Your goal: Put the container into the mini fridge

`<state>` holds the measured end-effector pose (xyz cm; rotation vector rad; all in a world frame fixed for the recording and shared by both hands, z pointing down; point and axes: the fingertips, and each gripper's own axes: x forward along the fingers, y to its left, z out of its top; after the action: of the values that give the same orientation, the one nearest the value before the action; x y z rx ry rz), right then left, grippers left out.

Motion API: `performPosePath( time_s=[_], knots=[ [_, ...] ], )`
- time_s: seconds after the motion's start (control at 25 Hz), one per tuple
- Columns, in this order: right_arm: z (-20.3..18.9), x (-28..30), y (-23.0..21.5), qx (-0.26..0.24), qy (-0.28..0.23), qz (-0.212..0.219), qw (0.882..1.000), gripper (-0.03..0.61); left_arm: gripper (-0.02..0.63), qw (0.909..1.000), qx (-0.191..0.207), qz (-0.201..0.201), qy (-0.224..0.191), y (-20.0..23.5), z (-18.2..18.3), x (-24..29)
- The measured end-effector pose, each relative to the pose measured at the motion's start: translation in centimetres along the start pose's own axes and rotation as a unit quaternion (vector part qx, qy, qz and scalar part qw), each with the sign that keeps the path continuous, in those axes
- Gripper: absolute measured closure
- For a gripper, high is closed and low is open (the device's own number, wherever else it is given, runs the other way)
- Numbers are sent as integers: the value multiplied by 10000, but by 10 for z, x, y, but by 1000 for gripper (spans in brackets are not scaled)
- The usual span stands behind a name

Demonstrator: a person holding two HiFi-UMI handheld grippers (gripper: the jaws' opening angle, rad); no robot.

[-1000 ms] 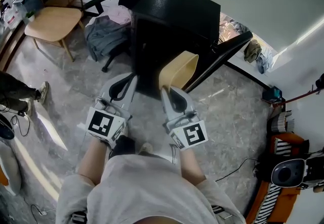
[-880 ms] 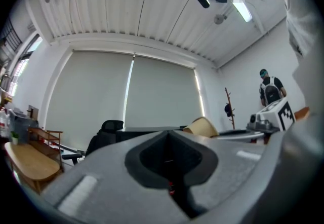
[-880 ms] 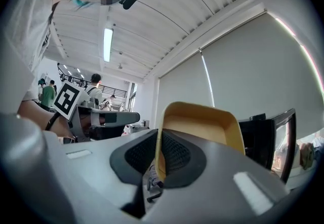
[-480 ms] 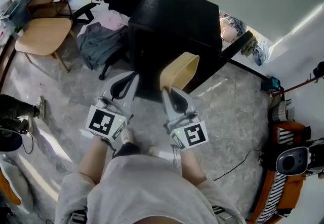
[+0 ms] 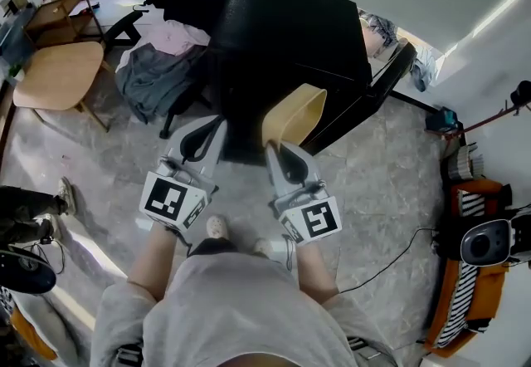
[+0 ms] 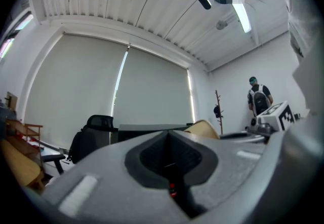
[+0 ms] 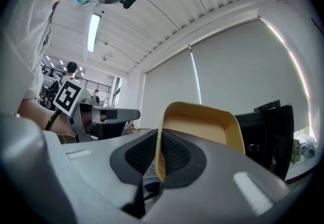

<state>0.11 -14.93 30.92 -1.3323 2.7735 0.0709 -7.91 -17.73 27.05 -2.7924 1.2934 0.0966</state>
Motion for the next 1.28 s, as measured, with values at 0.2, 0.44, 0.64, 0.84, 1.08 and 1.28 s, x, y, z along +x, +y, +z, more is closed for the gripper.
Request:
performPosePath(
  time_s=[0.2, 0.44, 0.64, 0.84, 1.08, 1.28],
  knots=[
    [-9, 23, 0, 25, 49, -167, 9998, 560, 612, 9998, -49, -200, 49, 23, -8, 9],
    [-24, 41, 1, 39, 224, -315, 9992, 560, 612, 9988, -125, -464, 58, 40, -19, 18],
    [-41, 52, -3, -18, 508, -347, 9981, 560, 612, 9977, -179, -637, 113, 52, -31, 24],
    [-60, 62, -5, 15, 764, -369, 9964, 560, 612, 9965, -317, -738, 236, 61, -48, 30],
    [-93, 66, -4, -51, 1177, -236, 9928, 560, 612, 9949, -446, -826, 361, 65, -71, 37],
    [-115, 68, -6, 23, 1385, -191, 9902, 560, 612, 9940, -506, -841, 477, 65, -88, 41]
  ],
)
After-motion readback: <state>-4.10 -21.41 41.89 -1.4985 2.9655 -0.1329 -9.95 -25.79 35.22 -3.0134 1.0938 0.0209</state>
